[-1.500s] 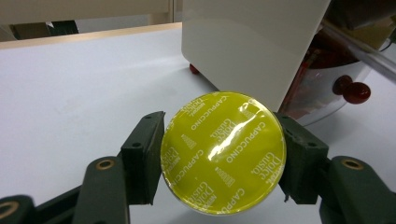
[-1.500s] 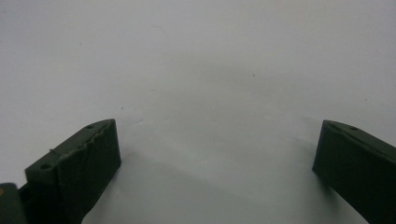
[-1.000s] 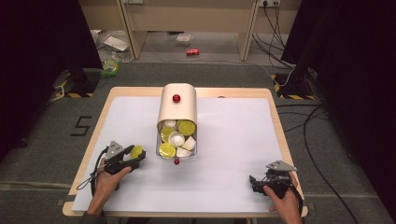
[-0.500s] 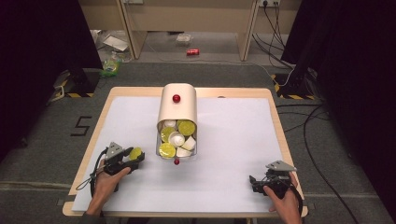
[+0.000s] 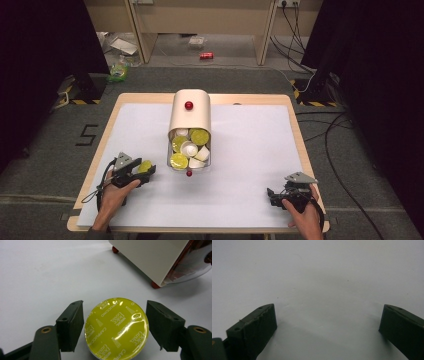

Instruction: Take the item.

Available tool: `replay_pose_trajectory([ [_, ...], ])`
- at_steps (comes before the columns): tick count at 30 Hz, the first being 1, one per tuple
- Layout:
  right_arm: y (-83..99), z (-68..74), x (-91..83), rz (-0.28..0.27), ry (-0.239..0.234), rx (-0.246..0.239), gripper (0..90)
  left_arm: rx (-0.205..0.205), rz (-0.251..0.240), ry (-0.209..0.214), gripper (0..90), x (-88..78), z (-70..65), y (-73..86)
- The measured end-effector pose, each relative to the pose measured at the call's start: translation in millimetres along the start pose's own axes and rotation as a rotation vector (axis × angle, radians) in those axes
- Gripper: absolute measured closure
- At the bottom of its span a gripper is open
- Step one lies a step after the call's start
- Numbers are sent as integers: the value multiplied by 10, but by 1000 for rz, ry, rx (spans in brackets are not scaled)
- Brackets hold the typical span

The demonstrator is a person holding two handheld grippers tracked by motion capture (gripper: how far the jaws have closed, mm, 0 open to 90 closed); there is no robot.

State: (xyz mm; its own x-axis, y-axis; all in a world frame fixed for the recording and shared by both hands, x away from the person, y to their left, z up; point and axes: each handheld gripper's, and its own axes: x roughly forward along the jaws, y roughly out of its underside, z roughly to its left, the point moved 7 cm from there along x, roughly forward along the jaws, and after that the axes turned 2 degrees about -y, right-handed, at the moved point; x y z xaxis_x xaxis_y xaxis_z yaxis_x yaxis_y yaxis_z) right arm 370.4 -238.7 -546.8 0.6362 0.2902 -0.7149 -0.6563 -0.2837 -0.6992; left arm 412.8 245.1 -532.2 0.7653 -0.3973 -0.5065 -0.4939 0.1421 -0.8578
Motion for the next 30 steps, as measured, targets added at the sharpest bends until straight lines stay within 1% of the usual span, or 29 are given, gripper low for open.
replay_pose_trajectory([
  [3, 1, -2, 0, 2, -2, 0, 12, -6, -36, -8, 277, -65, 23, -70],
  [5, 0, -3, 1, 0, -1, -1, 14, -16, -62, 0, 269, -123, 27, -125],
  [6, 0, 1, 0, 0, 0, -1, 15, -20, -71, 6, 266, -145, 21, -146],
  [9, 1, -2, 0, 2, -2, 1, 13, -14, -86, 7, 260, -197, 15, -196],
  [16, 0, 0, 0, -1, 0, -1, 15, -22, -112, 18, 257, -294, -17, -252],
  [24, 1, -2, 0, 2, -2, 0, 13, -5, -127, 25, 257, -384, -81, -278],
  [30, 1, -3, 0, 3, -4, 3, 13, -1, -136, 31, 256, -439, -128, -279],
])
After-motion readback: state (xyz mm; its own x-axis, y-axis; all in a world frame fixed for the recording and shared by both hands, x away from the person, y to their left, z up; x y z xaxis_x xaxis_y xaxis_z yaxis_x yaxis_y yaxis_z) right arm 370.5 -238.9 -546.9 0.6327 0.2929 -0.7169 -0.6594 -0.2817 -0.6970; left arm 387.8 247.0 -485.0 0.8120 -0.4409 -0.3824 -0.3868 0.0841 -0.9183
